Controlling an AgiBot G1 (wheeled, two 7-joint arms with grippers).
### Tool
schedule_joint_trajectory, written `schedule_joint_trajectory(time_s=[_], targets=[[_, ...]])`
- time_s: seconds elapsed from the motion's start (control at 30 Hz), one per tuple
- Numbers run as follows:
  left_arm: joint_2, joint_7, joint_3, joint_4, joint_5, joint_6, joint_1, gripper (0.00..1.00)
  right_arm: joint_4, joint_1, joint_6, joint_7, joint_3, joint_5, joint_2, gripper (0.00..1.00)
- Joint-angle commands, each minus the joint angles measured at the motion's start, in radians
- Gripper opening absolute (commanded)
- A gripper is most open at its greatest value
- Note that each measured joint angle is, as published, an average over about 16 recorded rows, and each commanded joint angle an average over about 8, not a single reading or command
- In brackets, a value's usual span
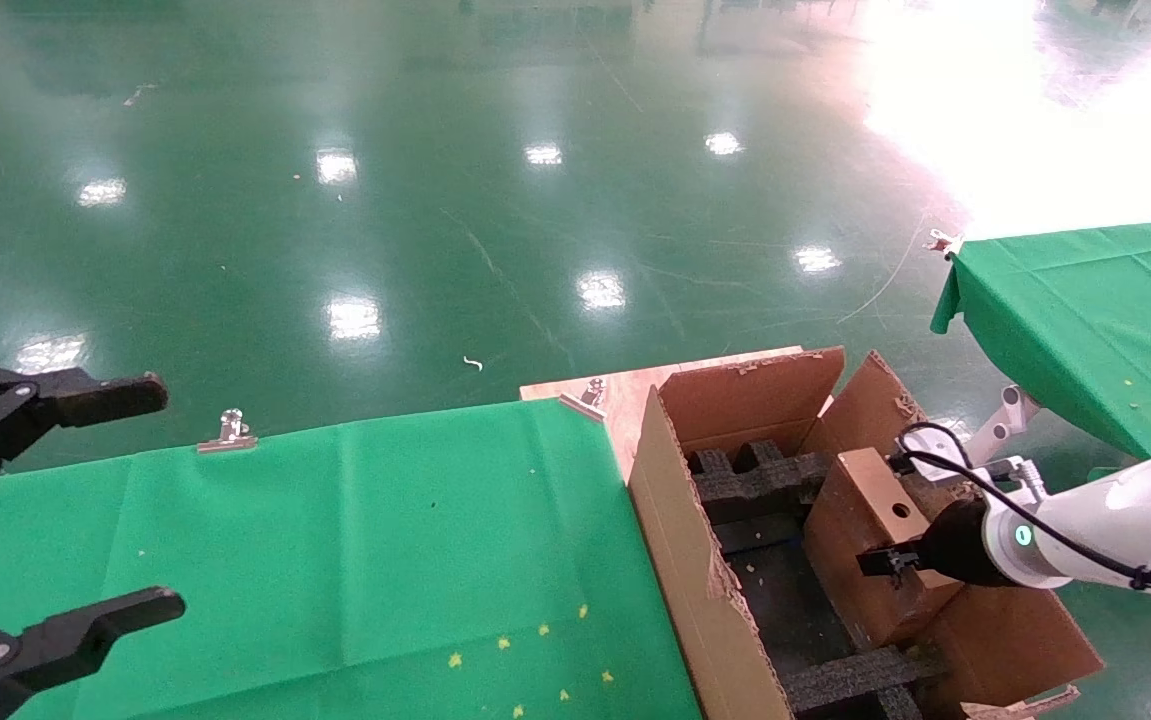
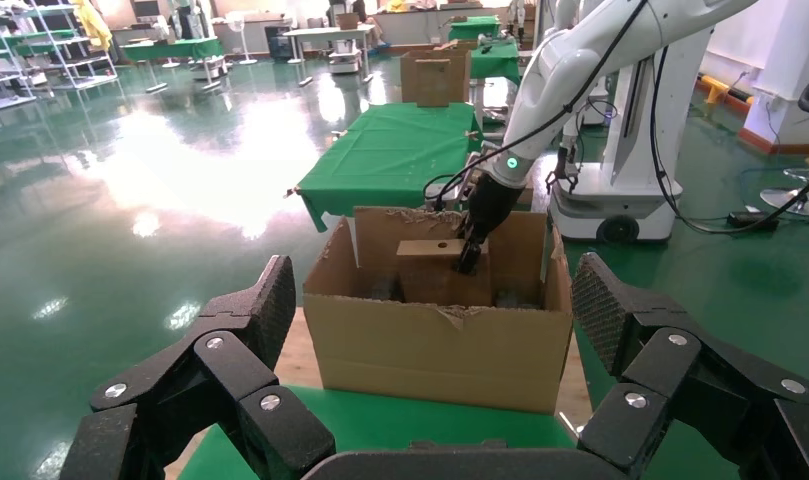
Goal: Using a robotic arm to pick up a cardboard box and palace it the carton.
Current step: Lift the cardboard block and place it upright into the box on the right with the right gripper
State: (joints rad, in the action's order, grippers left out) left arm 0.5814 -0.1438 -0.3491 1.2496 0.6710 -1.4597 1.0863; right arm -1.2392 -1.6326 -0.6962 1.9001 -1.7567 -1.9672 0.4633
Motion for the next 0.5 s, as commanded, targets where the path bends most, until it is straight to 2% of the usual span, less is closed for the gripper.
schedule_joint_trajectory(time_s=[0.03,0.47,0.5], targets=[[0.000,0.000,0.000,0.000,0.000,0.000,0.000,1.00,0.016,0.010,0.010,-0.001,-0.002,0.005,0.011,0.00],[0.000,0.000,0.000,0.000,0.000,0.000,0.000,1.00,0.129,0.060,0.048,-0.075,-0.010,0.093,0.068,0.00],[0.000,0.000,0.000,0.000,0.000,0.000,0.000,1.00,0.134,0.062,0.049,-0.081,-0.010,0.099,0.071,0.04]])
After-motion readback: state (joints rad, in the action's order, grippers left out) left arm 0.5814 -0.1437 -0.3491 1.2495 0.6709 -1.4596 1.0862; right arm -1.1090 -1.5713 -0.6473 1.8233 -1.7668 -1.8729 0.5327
